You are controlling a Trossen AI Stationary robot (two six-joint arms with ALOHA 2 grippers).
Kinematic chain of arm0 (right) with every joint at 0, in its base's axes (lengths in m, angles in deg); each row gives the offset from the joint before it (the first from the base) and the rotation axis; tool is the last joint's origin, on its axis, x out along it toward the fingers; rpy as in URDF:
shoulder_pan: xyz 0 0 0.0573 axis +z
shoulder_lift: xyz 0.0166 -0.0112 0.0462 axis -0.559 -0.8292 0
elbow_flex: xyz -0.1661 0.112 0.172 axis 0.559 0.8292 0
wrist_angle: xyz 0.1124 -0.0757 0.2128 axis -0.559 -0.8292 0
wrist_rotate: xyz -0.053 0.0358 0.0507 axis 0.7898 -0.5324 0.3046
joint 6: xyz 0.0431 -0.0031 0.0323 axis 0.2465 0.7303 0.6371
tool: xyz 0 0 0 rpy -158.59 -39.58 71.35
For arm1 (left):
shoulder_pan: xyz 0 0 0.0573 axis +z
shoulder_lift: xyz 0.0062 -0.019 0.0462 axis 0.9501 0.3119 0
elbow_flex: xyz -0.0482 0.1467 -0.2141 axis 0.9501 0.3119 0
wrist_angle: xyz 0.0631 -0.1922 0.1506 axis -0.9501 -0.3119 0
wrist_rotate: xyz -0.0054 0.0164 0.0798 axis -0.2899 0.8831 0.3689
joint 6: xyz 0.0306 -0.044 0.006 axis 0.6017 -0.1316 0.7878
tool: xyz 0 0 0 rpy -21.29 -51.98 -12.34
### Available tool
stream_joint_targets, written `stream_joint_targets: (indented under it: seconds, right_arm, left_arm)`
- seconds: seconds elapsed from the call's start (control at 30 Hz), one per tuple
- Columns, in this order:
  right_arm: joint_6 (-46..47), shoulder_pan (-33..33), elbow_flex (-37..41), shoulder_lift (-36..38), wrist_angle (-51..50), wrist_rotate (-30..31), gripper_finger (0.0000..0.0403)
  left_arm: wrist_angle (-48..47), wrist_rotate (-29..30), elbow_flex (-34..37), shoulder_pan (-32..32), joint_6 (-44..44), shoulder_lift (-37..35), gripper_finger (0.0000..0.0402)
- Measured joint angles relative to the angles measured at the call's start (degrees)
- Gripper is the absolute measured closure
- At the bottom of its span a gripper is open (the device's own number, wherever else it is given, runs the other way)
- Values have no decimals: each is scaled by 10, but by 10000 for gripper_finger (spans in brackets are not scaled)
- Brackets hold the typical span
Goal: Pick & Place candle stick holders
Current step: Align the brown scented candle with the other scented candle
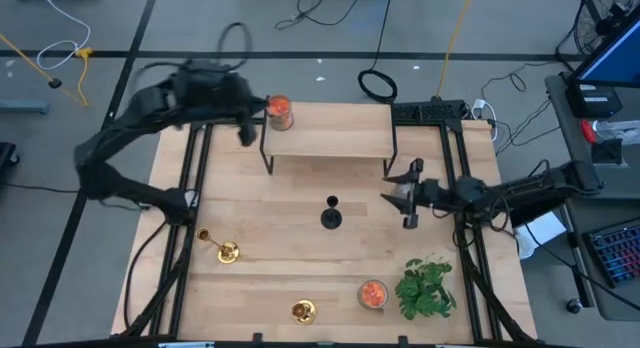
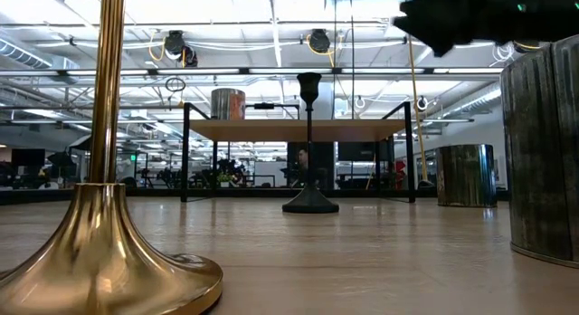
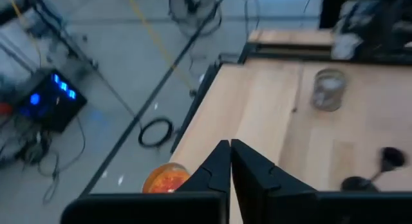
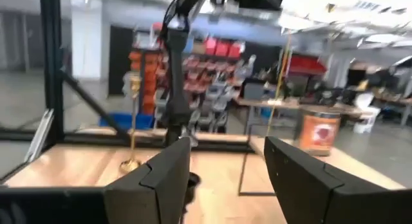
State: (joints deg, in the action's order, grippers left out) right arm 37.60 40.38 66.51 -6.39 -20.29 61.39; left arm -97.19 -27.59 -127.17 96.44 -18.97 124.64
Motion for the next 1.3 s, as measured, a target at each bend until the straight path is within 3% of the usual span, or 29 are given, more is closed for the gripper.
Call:
stream_joint_targets:
  seconds: [0.13,0.27,0.57,0.8,1.07,1.3]
  right_arm:
    - [4,9,-106,-43,-164,20,204]
    - [48,11,-179,-73,-303,33,204]
    - [118,11,-193,-73,-464,35,204]
    - [260,11,-193,-50,-682,106,204]
    - [265,12,-193,-57,-802,106,204]
    - [272,12,-192,-77,-834,106,212]
  left_arm:
    - [-37,-1,1,-22,-8,-47,397]
    - [-44,-20,57,-42,-18,-101,381]
    - [83,-21,297,-84,-43,-211,389]
    - [196,-20,429,-113,-83,-249,388]
    - [209,-19,457,-123,-82,-250,376]
    - [219,-19,457,-133,-85,-250,376]
